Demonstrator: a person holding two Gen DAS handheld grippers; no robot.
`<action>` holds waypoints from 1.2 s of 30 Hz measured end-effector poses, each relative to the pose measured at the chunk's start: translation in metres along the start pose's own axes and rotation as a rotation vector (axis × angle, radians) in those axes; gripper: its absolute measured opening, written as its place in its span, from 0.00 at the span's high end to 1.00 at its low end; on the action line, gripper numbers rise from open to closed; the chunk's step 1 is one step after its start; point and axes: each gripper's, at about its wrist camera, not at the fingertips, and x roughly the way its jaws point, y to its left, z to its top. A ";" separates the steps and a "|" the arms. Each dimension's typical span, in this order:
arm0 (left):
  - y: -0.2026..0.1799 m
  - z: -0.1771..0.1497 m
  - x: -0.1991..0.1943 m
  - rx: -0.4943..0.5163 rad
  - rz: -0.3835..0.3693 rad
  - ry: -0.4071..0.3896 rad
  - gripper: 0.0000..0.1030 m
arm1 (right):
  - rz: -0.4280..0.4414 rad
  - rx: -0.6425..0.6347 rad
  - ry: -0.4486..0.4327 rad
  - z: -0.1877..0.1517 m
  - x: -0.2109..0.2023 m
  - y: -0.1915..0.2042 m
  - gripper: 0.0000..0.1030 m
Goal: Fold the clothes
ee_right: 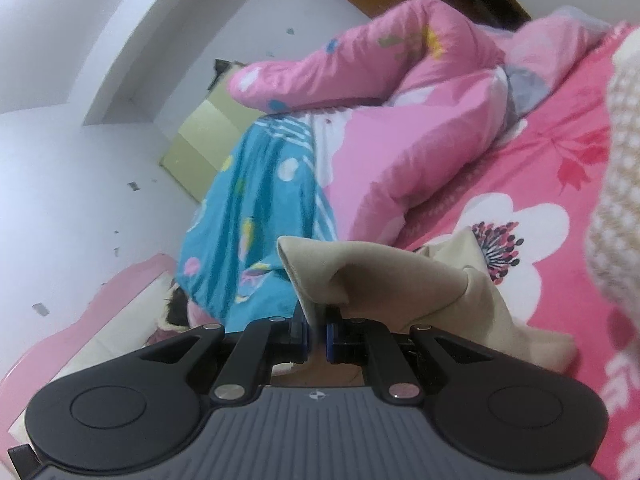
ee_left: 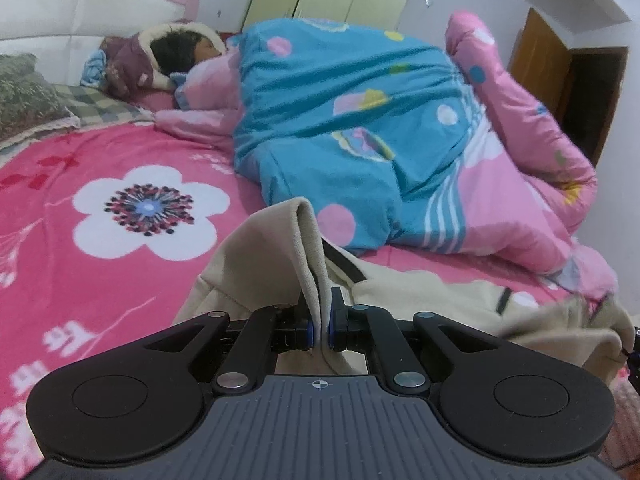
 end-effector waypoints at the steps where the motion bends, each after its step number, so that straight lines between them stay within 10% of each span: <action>1: 0.000 0.000 0.010 0.000 0.005 0.008 0.95 | -0.012 0.015 0.007 0.000 0.010 -0.006 0.93; 11: 0.023 -0.007 0.082 -0.175 -0.039 0.088 0.69 | -0.119 0.206 0.096 -0.007 0.086 -0.071 0.86; 18: 0.050 0.005 0.066 -0.416 -0.168 -0.039 0.37 | -0.050 0.214 0.050 0.006 0.084 -0.074 0.62; 24: 0.046 0.013 0.030 -0.406 -0.169 -0.089 0.33 | -0.011 0.235 0.023 0.015 0.052 -0.067 0.61; 36: 0.030 -0.062 -0.033 -0.338 -0.173 0.108 0.31 | -0.068 0.253 0.273 -0.031 -0.038 -0.060 0.53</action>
